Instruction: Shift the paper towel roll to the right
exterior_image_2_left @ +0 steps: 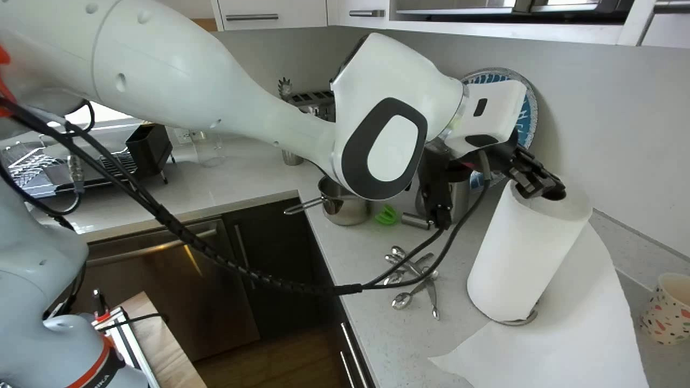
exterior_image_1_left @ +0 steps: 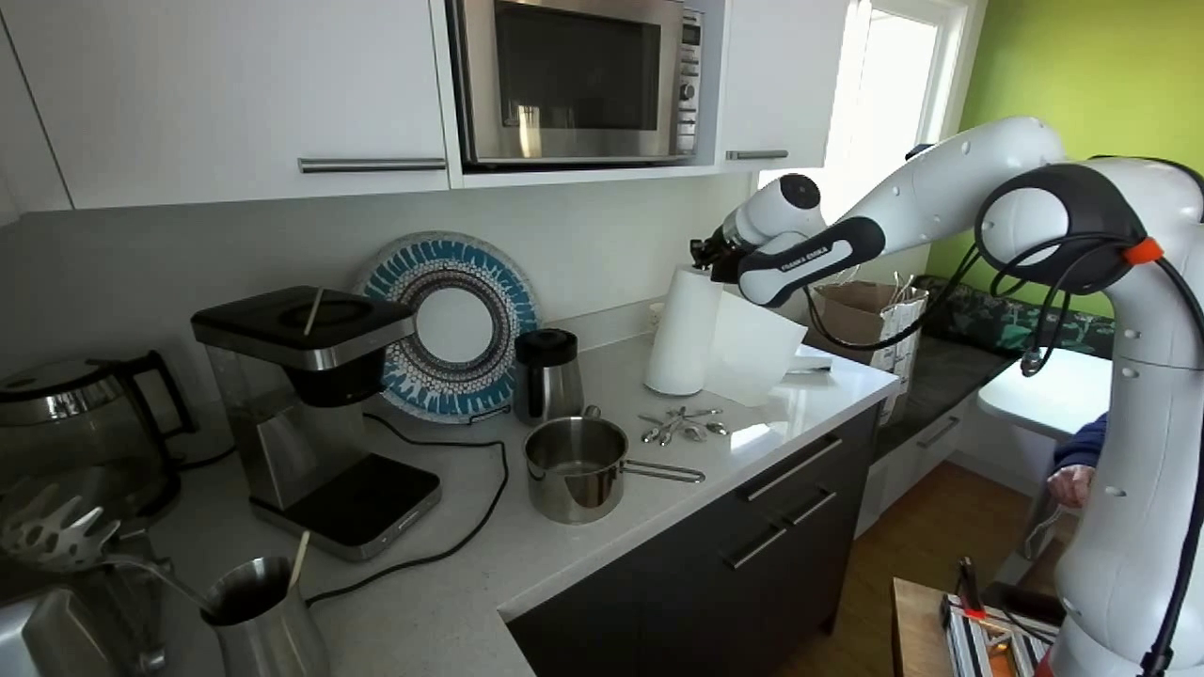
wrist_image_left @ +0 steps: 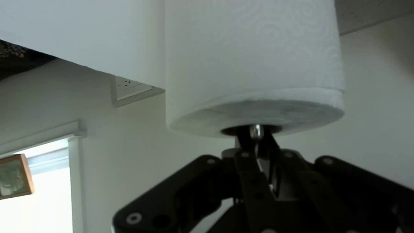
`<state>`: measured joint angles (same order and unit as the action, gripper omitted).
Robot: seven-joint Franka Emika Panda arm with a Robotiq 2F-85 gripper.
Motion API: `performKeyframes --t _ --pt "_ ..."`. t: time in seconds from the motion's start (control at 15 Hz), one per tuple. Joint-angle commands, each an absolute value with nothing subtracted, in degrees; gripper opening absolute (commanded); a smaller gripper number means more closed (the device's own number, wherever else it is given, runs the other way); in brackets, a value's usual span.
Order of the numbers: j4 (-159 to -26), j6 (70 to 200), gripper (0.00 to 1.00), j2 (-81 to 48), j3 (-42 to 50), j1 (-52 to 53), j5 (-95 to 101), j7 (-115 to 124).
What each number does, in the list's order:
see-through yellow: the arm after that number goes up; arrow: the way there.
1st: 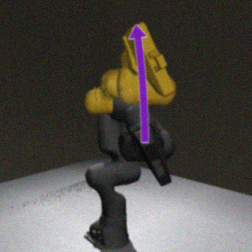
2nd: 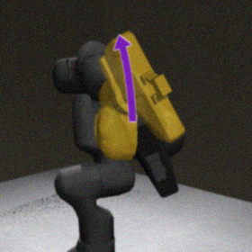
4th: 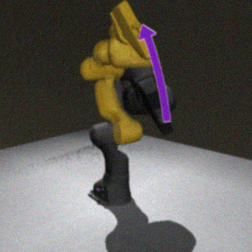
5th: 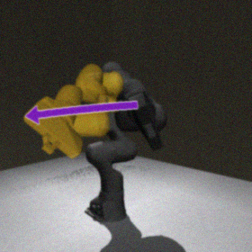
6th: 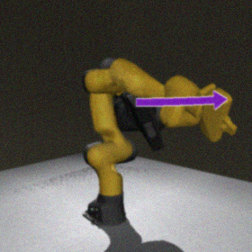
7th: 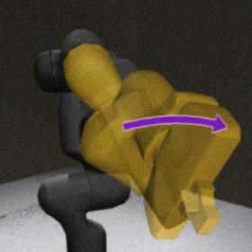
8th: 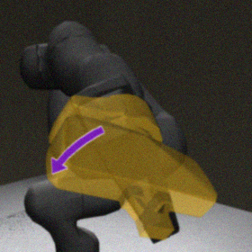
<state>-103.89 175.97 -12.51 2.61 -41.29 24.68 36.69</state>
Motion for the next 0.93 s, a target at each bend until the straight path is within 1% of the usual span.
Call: performKeyframes --t 0.0,0.07,0.13,0.33,0.4,0.53,0.6,0.67,0.73,0.87 --pt "-96.49 170.67 0.36 -16.63 -1.1 -43.11 20.55 31.04" --pt "-95.45 169.53 0.37 -17.02 -1.28 -43.07 20.26 30.16" --pt "-94.68 168.85 0.44 -17.12 -1.34 -42.92 20.17 29.88" --pt "-96.66 167.75 0.67 -12.93 -0.14 -41.83 21.51 32.25" --pt "-99.19 168.19 0.75 -10.23 0.6 -41.06 22.78 33.58" --pt "-105.38 171.39 0.88 -4.65 1.79 -39.48 26.28 36.59" --pt "-108.9 171.63 0.97 -1.59 -0.54 -40.23 24.49 34.27" --pt "-111.14 171.49 1.0 -0.25 -4.45 -41.42 19.51 27.74" --pt "-114.04 170.07 1.0 2.28 -6.91 -41.55 13.57 21.55" --pt "-120.31 169.64 1.0 7.37 -9.24 -39.22 4.07 14.21"
